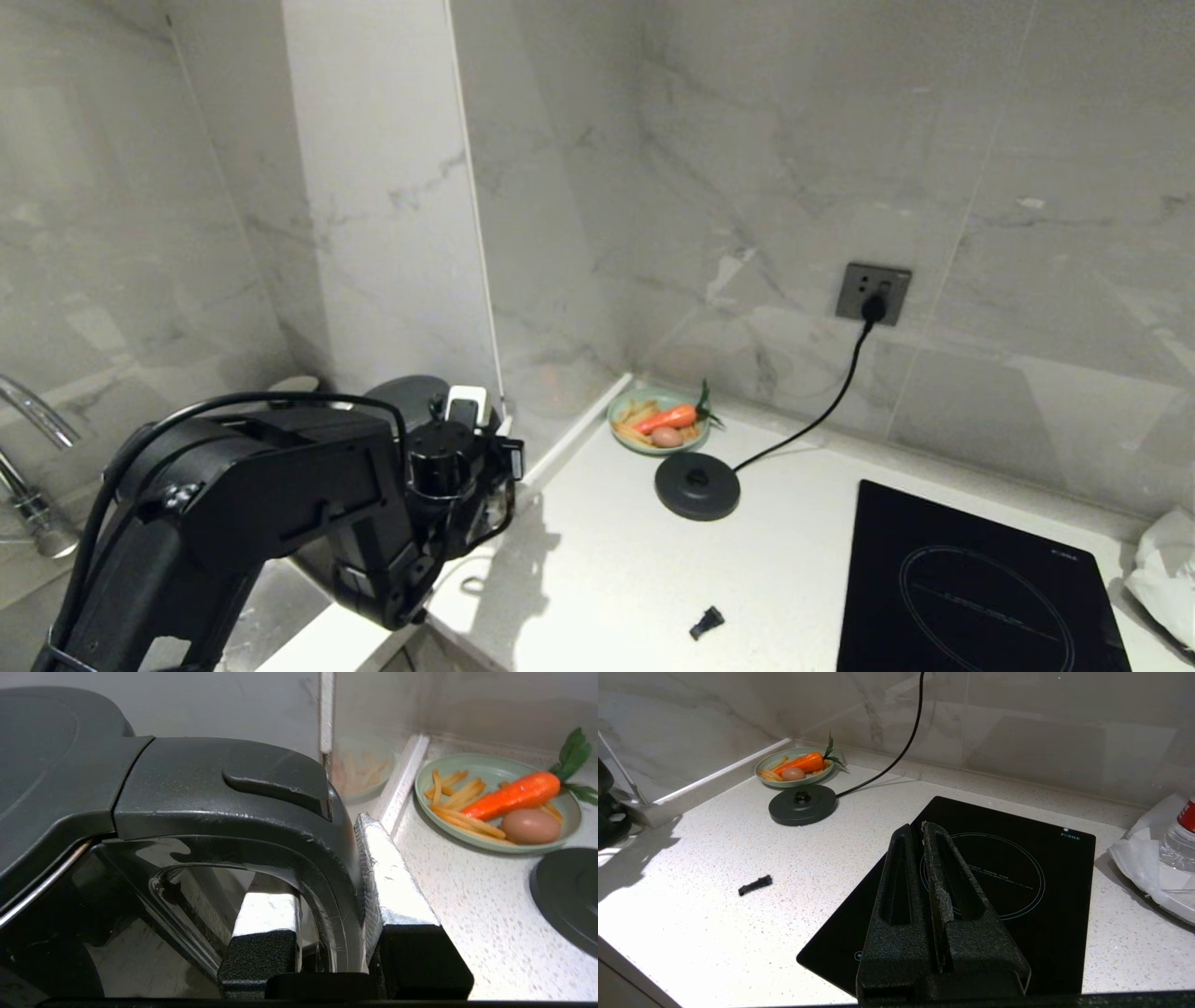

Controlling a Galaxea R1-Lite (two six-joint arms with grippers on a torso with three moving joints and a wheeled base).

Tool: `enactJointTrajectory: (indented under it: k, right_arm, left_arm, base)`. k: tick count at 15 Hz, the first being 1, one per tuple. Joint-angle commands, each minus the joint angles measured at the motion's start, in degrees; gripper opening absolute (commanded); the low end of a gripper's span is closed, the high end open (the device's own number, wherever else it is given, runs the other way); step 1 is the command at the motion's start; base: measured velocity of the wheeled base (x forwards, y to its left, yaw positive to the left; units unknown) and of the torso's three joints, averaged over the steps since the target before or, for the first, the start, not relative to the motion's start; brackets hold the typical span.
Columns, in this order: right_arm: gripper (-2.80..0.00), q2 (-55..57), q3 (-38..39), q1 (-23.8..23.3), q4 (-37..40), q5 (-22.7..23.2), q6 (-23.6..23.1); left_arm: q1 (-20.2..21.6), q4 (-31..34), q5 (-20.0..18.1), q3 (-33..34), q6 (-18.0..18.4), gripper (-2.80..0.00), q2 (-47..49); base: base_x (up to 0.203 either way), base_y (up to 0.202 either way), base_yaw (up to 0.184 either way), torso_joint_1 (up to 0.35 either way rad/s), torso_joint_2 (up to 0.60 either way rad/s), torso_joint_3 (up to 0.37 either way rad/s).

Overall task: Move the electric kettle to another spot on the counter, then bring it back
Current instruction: Place it by the sink

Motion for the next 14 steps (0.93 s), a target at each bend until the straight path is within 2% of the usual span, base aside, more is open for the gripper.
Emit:
enactJointTrajectory:
  k: [1, 7, 8, 10, 14]
  right_arm:
    - [-2.8, 0.0, 0.0, 0.0, 0.02, 0.04, -0.03]
    - [-2.8, 0.0, 0.0, 0.0, 0.02, 0.04, -0.03]
    - [-2.8, 0.0, 0.0, 0.0, 0.02, 0.04, -0.03]
    - [-2.8, 0.0, 0.0, 0.0, 0.02, 0.04, -0.03]
    - [-2.8, 0.0, 0.0, 0.0, 0.02, 0.04, -0.03]
  left_arm:
    - [-0.73, -0.7, 0.22, -0.33, 0.09, -2.8, -0.12]
    - [-1.49, -1.31, 0.22, 5.16, 0.17, -2.8, 2.76]
    - [-1.58, -1.33, 0.22, 6.0, 0.54, -2.8, 3.34]
    - [-2.42, -1.33, 0.33, 8.03, 3.54, -2.8, 3.56]
    - [-4.38, -1.33, 2.86, 7.55, 4.04, -2.8, 2.85]
  base:
    - [0.0, 0.0, 0.0, 0.0, 0.0, 0.0]
    - [0.0, 0.0, 0.0, 0.0, 0.0, 0.0]
    - [0.0, 0.0, 0.0, 0.0, 0.0, 0.0]
    - [0.0, 0.0, 0.0, 0.0, 0.0, 0.0]
    - [0.0, 0.0, 0.0, 0.0, 0.0, 0.0]
